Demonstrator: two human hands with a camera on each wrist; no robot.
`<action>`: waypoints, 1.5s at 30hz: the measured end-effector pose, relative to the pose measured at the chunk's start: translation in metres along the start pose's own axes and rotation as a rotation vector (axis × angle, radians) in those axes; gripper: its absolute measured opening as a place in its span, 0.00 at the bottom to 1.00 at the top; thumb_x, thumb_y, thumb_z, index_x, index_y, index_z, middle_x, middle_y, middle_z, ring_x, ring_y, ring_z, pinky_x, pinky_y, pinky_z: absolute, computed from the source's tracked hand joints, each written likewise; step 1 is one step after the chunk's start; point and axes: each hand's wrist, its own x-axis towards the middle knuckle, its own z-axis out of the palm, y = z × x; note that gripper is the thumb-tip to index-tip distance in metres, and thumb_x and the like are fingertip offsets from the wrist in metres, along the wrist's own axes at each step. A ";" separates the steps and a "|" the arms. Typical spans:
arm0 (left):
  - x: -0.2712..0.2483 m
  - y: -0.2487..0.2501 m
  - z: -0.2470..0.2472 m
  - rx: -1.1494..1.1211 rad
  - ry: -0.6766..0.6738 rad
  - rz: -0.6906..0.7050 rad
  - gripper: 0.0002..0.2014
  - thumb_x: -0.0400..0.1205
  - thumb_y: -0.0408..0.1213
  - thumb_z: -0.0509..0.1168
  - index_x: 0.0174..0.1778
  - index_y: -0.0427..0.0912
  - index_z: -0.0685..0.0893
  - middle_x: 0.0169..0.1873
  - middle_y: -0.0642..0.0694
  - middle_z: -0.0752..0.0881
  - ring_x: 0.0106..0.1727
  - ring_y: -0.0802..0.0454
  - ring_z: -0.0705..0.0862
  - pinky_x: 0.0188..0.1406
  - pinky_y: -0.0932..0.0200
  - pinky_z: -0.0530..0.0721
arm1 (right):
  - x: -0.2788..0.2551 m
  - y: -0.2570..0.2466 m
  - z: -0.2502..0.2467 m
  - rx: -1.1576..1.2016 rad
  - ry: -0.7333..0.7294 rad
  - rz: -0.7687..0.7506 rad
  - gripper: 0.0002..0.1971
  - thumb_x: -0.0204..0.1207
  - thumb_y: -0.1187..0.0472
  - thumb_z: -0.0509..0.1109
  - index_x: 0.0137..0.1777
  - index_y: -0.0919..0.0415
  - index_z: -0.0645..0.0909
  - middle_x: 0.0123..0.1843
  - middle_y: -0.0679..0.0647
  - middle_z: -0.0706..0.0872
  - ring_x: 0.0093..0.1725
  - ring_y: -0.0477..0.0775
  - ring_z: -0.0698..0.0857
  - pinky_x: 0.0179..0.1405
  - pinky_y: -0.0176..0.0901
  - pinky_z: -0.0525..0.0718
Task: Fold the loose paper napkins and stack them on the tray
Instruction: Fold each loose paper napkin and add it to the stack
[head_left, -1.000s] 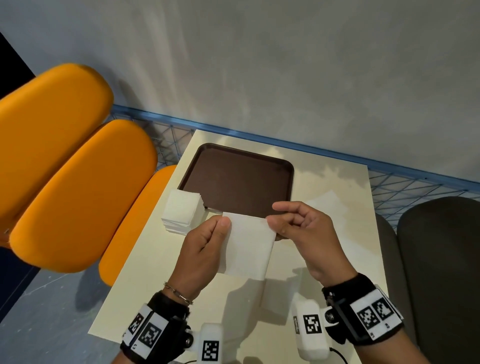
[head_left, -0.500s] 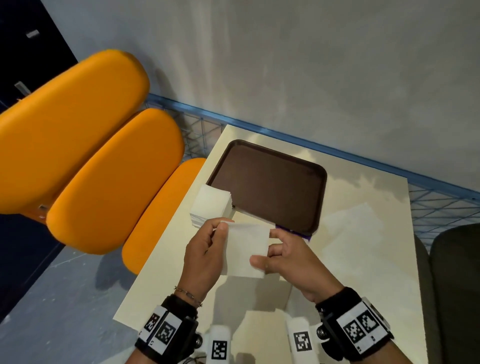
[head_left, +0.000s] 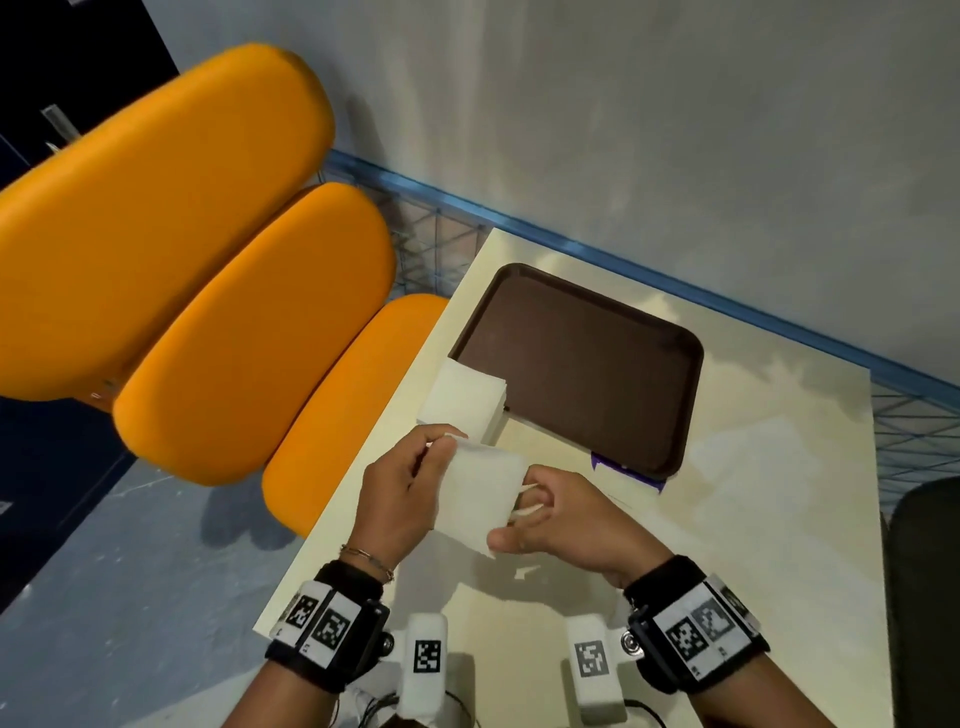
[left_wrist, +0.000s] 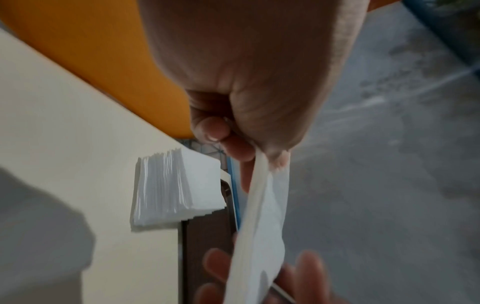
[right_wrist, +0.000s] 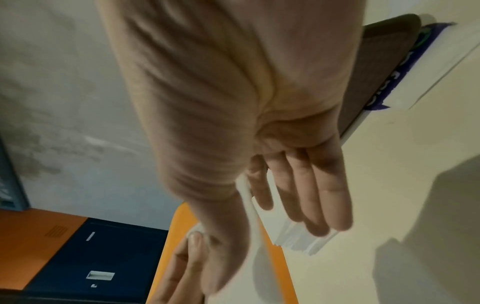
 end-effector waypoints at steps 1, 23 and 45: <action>0.003 -0.004 -0.003 0.021 -0.037 0.019 0.09 0.91 0.43 0.64 0.55 0.57 0.90 0.52 0.65 0.91 0.52 0.59 0.87 0.42 0.62 0.84 | 0.007 -0.002 -0.001 0.011 0.031 -0.010 0.28 0.66 0.54 0.89 0.66 0.47 0.87 0.55 0.48 0.95 0.53 0.48 0.95 0.57 0.48 0.92; 0.104 -0.071 0.006 -0.073 0.164 -0.416 0.07 0.77 0.42 0.82 0.47 0.49 0.94 0.33 0.51 0.93 0.35 0.52 0.90 0.46 0.48 0.94 | 0.132 -0.001 0.021 0.219 0.498 0.103 0.05 0.76 0.59 0.86 0.45 0.55 0.92 0.41 0.49 0.91 0.37 0.46 0.85 0.33 0.30 0.79; 0.096 -0.075 0.005 0.078 0.302 -0.394 0.26 0.74 0.54 0.83 0.65 0.49 0.88 0.61 0.52 0.87 0.61 0.51 0.84 0.48 0.63 0.78 | 0.113 0.023 0.002 0.202 0.581 0.188 0.19 0.63 0.55 0.93 0.51 0.56 0.90 0.48 0.50 0.94 0.47 0.48 0.92 0.31 0.27 0.83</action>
